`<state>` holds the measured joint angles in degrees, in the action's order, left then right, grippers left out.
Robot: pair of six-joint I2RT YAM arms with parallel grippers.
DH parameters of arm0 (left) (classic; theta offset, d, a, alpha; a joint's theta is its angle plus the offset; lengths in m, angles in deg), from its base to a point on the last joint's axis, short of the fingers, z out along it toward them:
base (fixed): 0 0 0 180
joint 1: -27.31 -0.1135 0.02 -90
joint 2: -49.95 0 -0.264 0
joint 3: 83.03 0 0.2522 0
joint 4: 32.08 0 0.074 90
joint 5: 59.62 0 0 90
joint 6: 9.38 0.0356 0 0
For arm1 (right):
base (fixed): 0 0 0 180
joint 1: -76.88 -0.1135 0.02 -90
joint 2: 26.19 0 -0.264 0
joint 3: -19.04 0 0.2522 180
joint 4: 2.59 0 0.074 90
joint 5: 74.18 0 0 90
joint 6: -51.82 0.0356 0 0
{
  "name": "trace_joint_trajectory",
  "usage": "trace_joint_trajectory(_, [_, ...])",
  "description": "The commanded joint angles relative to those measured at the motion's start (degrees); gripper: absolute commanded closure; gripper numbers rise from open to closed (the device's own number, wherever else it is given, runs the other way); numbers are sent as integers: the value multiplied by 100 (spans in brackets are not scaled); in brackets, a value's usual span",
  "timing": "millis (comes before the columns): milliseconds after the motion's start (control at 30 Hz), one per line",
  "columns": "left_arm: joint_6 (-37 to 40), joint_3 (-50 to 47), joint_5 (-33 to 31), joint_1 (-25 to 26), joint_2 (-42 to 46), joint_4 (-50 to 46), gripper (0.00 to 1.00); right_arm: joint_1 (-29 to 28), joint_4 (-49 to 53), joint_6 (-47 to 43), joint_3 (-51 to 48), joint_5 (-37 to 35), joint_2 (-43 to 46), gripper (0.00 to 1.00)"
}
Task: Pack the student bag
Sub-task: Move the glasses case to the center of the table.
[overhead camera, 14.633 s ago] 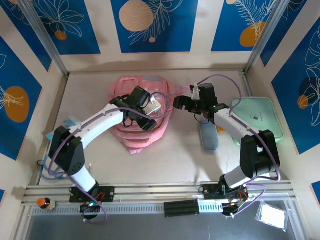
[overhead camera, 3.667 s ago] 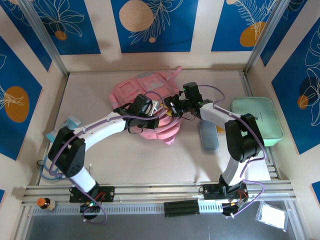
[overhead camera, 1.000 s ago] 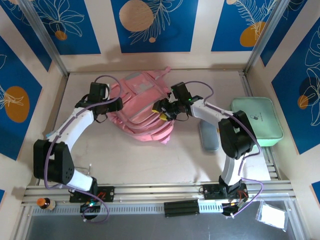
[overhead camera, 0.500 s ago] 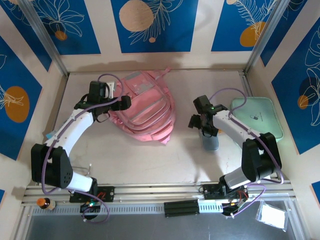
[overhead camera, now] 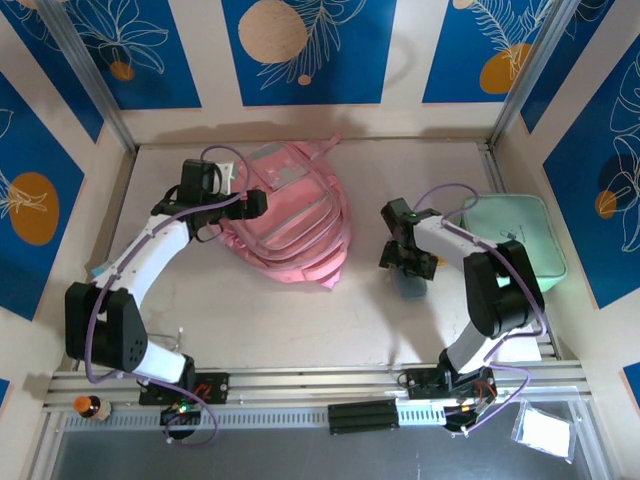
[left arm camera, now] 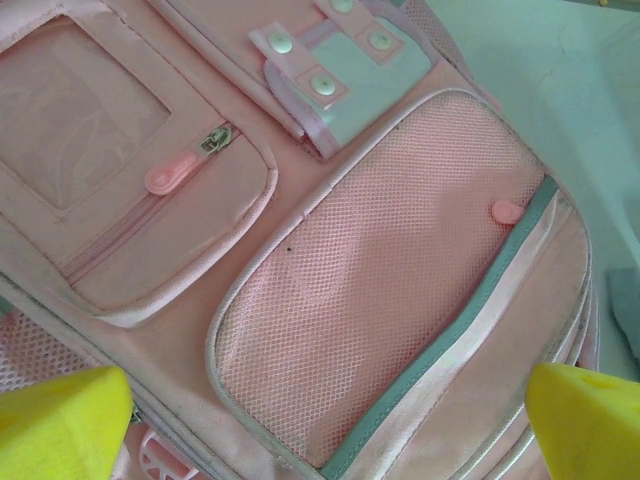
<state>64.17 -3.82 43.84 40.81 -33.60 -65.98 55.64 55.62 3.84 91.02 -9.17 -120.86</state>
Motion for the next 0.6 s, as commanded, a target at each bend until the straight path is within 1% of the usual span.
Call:
trace_joint_trajectory(0, [-8, 216, 253, 74, -68, 28, 0, -303, -122, 119, 360, 392, -273, 14])
trace_joint_trajectory(133, [-32, 278, 289, 139, -122, 2, 0, -399, -132, 279, 647, 507, -425, 14])
trace_joint_trajectory(200, [-13, 319, 323, 169, -143, -48, 0, -377, -60, 190, 707, 486, -335, 10])
trace_joint_trajectory(233, [9, 348, 341, 194, -155, -77, 0, -374, -91, -13, 694, 516, -253, 8])
trace_joint_trajectory(300, [58, 385, 367, 253, -180, -127, 0, -357, -74, -630, 742, 565, -112, 1])
trace_joint_trajectory(333, [95, 419, 382, 280, -196, -144, 0, -327, 39, -928, 801, 481, -81, 1])
trace_joint_trajectory(400, [151, 458, 375, 342, -224, -165, 0, -249, 119, -1480, 849, 558, -77, 1])
trace_joint_trajectory(567, [225, 614, 399, 484, -354, -194, 0, -162, 147, -2035, 777, 889, -251, 1])
